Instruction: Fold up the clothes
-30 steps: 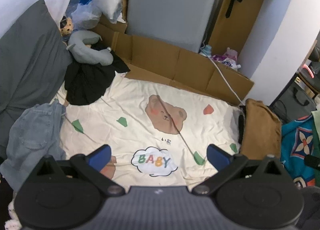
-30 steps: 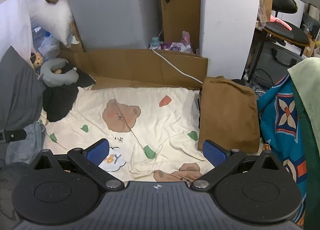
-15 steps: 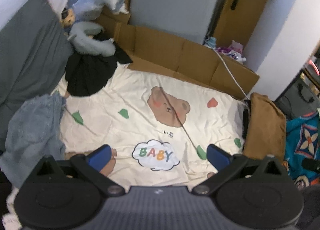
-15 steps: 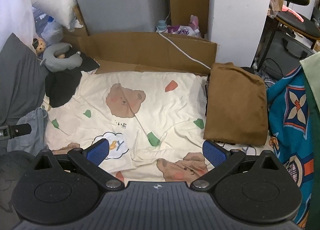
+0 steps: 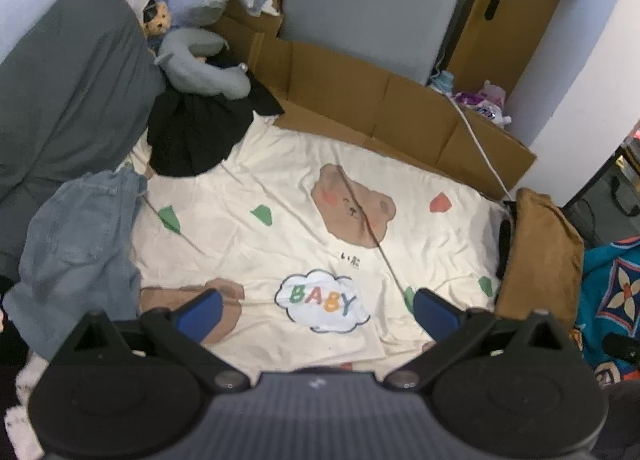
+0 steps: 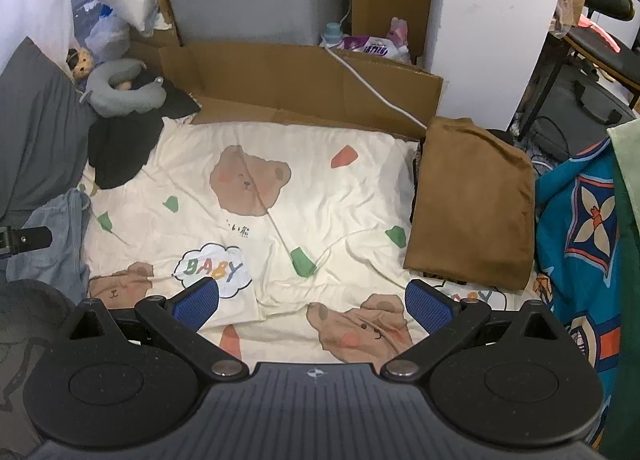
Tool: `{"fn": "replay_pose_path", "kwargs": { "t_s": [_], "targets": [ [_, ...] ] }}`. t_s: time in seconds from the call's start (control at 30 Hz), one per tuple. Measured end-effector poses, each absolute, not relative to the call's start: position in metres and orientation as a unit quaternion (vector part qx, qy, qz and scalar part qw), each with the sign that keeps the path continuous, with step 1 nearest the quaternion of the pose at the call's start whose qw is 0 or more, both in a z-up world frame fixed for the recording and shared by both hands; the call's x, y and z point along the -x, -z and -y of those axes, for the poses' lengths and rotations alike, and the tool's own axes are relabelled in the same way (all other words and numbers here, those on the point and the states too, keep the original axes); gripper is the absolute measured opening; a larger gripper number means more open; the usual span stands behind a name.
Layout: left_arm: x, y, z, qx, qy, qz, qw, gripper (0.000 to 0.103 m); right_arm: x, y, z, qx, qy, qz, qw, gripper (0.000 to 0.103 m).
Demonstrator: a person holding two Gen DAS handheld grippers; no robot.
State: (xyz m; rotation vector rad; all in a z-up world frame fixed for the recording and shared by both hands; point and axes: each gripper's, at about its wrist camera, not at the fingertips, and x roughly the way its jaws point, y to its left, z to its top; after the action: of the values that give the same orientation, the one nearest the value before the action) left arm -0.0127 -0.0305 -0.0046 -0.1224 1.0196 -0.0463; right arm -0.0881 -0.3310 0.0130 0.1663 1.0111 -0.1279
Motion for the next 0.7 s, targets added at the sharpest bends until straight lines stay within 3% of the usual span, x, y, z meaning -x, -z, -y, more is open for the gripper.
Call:
{"fn": "replay_pose_path", "kwargs": {
  "t_s": [0.7],
  "targets": [
    [0.033,0.004,0.055,0.004,-0.001,-0.494,0.869,0.102,0.086,-0.011,0.333,-0.083,0.056,-0.492,0.865,0.102]
  ]
}}
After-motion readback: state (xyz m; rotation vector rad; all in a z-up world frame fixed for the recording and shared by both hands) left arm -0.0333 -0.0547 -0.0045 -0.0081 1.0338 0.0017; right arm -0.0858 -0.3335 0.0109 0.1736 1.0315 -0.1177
